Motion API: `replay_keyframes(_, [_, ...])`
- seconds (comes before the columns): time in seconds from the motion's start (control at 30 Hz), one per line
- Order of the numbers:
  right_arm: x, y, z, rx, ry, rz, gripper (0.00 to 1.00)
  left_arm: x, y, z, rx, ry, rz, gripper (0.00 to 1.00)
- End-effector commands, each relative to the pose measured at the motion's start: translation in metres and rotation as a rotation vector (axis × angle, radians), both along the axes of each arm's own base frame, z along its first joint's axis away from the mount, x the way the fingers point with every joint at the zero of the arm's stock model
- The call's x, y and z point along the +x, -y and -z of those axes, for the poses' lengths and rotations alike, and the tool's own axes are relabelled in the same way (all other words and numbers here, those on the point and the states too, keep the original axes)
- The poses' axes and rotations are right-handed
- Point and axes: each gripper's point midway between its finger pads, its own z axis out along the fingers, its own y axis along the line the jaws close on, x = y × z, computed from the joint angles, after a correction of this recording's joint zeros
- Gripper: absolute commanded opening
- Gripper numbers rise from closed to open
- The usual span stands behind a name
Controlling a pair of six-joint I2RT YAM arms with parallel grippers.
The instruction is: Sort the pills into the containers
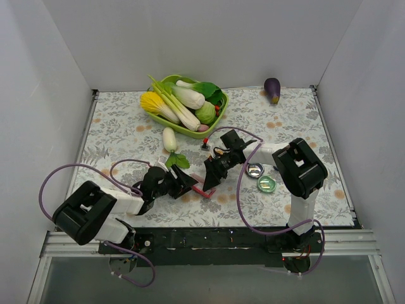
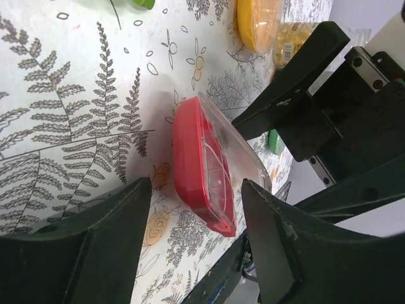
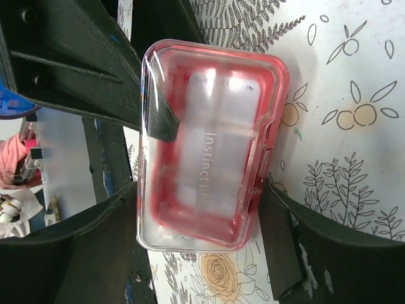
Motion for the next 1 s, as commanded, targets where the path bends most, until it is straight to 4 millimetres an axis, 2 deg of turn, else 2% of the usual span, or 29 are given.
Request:
replay_keyframes(0.0, [0.004,-0.005,-0.01,0.002,0.078,-0.027,0.42,-0.013,-0.014,0.037,0.102,-0.122,-0.009,0.59])
replay_keyframes(0.17, [0.006,-0.005,-0.01,-0.012,0.105,-0.029,0.58,-0.015,-0.014,0.044,0.114,-0.143,-0.004,0.59])
replay_keyframes(0.3, [0.011,-0.003,-0.01,-0.036,0.144,-0.033,0.85,-0.018,-0.016,0.055,0.139,-0.181,-0.003,0.6])
replay_keyframes(0.4, [0.018,0.0,-0.011,-0.069,0.197,-0.032,0.93,-0.019,-0.017,0.063,0.153,-0.21,-0.009,0.6])
replay_keyframes(0.5, [0.024,0.003,-0.009,-0.102,0.246,-0.025,0.94,-0.02,-0.019,0.069,0.167,-0.236,-0.023,0.6])
replay_keyframes(0.63, [0.034,0.006,-0.005,-0.165,0.304,-0.008,0.89,-0.019,-0.018,0.069,0.166,-0.238,-0.025,0.61])
replay_keyframes(0.73, [0.044,0.008,-0.007,-0.201,0.36,0.013,0.81,-0.018,-0.019,0.069,0.173,-0.239,-0.034,0.61])
replay_keyframes(0.77, [0.047,0.01,-0.008,-0.208,0.371,0.018,0.7,-0.017,-0.02,0.07,0.18,-0.241,-0.038,0.61])
replay_keyframes(0.9, [0.053,0.015,-0.014,-0.224,0.427,0.032,0.46,-0.016,-0.02,0.071,0.188,-0.24,-0.035,0.62])
replay_keyframes(0.97, [0.054,0.016,-0.017,-0.227,0.449,0.038,0.41,-0.016,-0.02,0.073,0.193,-0.243,-0.033,0.62])
